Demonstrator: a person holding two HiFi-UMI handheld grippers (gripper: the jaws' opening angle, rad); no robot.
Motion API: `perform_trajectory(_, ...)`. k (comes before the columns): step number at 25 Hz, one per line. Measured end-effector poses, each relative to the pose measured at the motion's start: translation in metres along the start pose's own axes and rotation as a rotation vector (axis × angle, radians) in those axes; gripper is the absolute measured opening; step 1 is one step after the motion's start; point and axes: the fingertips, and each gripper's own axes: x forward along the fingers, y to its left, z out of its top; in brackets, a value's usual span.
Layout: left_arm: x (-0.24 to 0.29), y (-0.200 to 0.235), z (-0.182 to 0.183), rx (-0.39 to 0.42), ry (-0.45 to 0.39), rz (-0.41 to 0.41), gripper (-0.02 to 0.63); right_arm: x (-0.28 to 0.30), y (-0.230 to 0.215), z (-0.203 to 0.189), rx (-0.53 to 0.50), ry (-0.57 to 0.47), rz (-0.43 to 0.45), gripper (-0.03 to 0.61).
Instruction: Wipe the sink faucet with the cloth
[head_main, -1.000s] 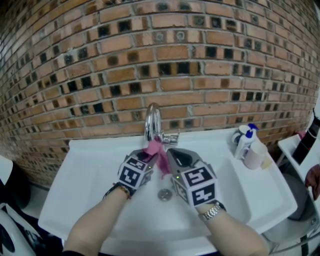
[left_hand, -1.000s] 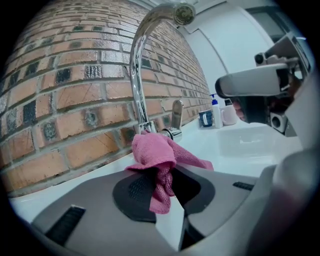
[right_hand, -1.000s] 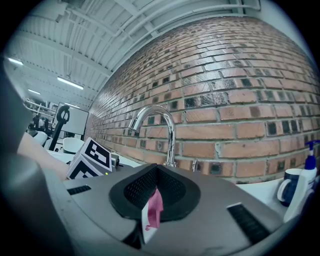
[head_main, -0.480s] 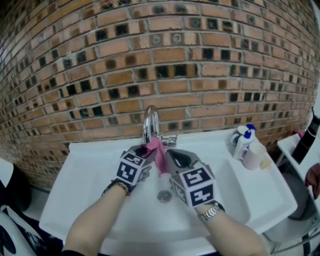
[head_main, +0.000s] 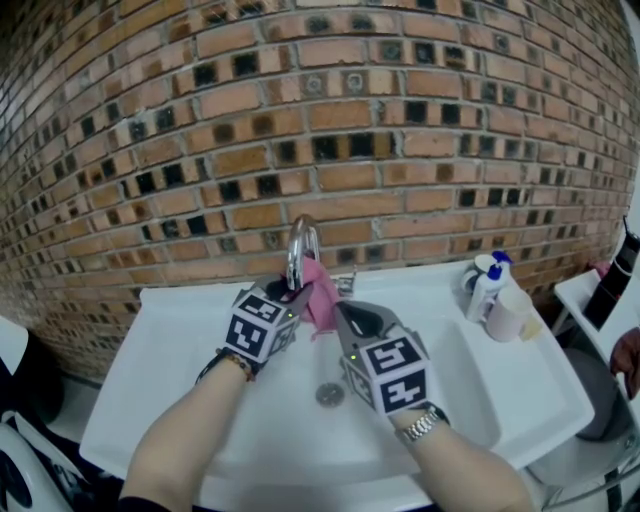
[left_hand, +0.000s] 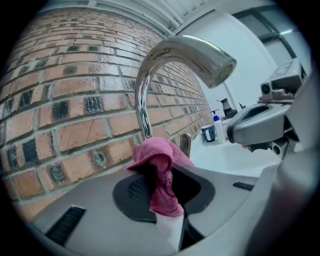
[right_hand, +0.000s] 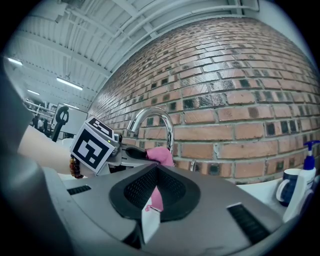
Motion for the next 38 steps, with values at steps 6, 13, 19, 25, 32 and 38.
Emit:
perform_trajectory(6, 0.000, 0.007, 0.012, 0.047, -0.025, 0.003, 0.083, -0.001, -0.002, 0.002, 0.002, -0.005, -0.002, 0.011)
perform_trajectory(13, -0.002, 0.015, 0.025, 0.150, -0.086, 0.025, 0.083, -0.002, -0.004, 0.002, 0.004, -0.008, -0.005, 0.012)
perform_trajectory(19, -0.010, 0.025, 0.043, 0.217, -0.157, 0.077, 0.081, -0.001, -0.004, 0.001, 0.005, -0.005, -0.003, 0.011)
perform_trajectory(25, -0.018, 0.025, 0.060, 0.318, -0.204, 0.115, 0.081, 0.000, -0.003, -0.001, 0.005, -0.001, -0.002, 0.011)
perform_trajectory(32, -0.031, 0.023, 0.075, 0.403, -0.254, 0.154, 0.081, 0.001, -0.002, -0.002, 0.003, 0.004, 0.000, 0.011)
perform_trajectory(38, -0.042, 0.016, 0.080, 0.442, -0.295, 0.164, 0.081, 0.001, -0.002, -0.002, 0.004, 0.002, 0.000, 0.011)
